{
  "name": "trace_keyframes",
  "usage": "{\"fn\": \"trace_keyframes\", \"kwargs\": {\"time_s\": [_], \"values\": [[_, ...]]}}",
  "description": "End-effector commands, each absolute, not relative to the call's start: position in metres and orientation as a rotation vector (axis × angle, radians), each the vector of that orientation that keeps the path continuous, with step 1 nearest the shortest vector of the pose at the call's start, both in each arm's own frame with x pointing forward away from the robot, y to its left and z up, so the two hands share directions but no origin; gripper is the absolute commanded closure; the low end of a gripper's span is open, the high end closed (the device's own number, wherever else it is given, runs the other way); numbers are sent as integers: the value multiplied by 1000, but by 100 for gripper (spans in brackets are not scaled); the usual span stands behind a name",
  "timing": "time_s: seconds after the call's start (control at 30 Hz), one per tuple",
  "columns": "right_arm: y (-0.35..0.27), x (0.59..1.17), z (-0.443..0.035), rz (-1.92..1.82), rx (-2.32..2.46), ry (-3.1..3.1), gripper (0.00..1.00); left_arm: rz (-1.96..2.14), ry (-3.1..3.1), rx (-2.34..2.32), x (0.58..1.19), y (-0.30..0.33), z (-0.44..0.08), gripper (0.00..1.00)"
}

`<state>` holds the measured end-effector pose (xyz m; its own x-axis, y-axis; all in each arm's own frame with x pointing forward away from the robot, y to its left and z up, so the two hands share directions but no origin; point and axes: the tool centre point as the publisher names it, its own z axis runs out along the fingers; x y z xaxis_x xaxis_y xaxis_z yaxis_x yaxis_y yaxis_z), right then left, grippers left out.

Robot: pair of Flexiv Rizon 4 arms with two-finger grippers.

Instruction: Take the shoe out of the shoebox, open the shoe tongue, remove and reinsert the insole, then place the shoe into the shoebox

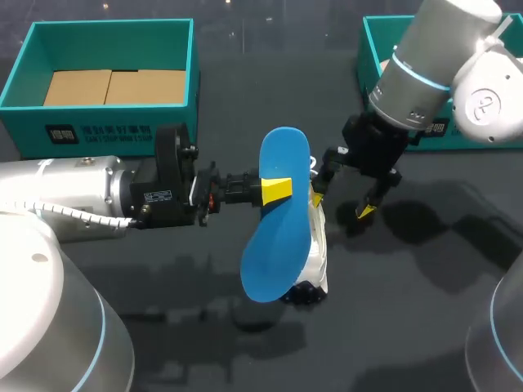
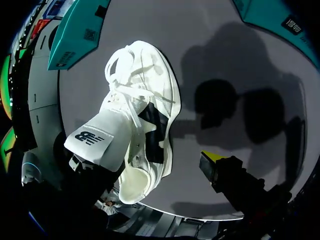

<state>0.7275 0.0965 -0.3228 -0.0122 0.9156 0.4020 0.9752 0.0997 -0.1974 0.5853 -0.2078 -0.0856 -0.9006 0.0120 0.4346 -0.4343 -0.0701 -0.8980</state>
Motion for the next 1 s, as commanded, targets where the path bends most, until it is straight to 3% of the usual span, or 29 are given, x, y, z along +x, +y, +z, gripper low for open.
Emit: {"fn": "trace_keyframes", "kwargs": {"time_s": [0.03,0.5,1.0], "values": [[94,724,-320,-259,-1884,-1936,0,2047,-1899,459,584,-209,-87,100],[51,724,-266,-832,-1816,-1731,0,2047,-1899,459,584,-209,-87,100],[47,725,-257,-1007,-1790,-1552,0,2047,-1899,459,584,-209,-87,100]]}}
